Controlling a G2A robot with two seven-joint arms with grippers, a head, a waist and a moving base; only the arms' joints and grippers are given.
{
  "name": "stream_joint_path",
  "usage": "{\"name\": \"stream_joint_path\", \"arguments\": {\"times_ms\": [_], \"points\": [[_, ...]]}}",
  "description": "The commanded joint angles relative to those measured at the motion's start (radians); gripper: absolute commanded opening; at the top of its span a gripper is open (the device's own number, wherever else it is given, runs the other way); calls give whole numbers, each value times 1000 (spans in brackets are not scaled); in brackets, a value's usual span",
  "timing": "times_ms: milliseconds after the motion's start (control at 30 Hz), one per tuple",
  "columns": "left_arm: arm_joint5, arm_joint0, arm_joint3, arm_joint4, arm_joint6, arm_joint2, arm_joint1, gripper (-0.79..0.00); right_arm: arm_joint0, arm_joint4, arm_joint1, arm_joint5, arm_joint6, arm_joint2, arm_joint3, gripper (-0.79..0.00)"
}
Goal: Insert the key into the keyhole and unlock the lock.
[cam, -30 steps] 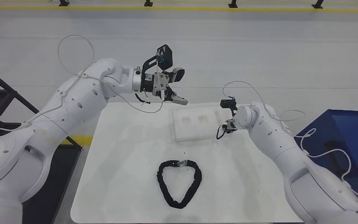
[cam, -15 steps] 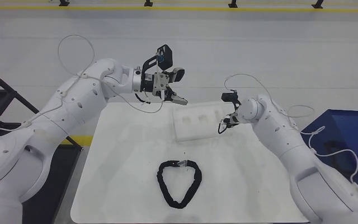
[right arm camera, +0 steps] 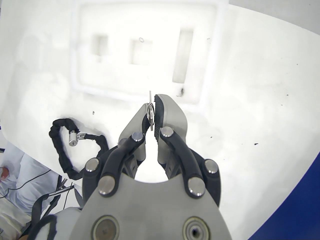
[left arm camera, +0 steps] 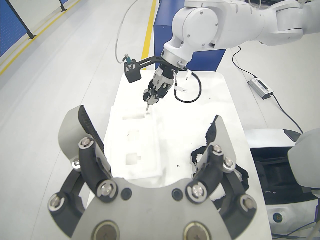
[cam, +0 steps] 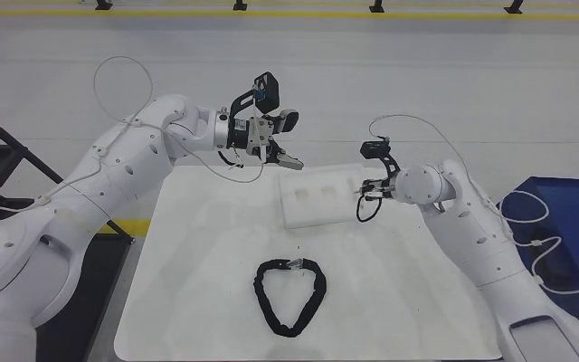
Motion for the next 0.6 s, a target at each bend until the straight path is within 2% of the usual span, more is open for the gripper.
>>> {"name": "stream_joint_path", "arguments": {"times_ms": [0, 100, 300, 567], "points": [[0, 0, 0, 0, 0, 0, 0, 0, -48, 16, 15, -28, 2, 47, -75, -785], [0, 0, 0, 0, 0, 0, 0, 0, -110, 34, 34, -72, -20, 115, -154, -785], [0, 0, 0, 0, 0, 0, 0, 0, -248, 82, 64, -188, -136, 248, -293, -785], [0, 0, 0, 0, 0, 0, 0, 0, -379, 255, 87, -438, -241, 392, -351, -785]]}}
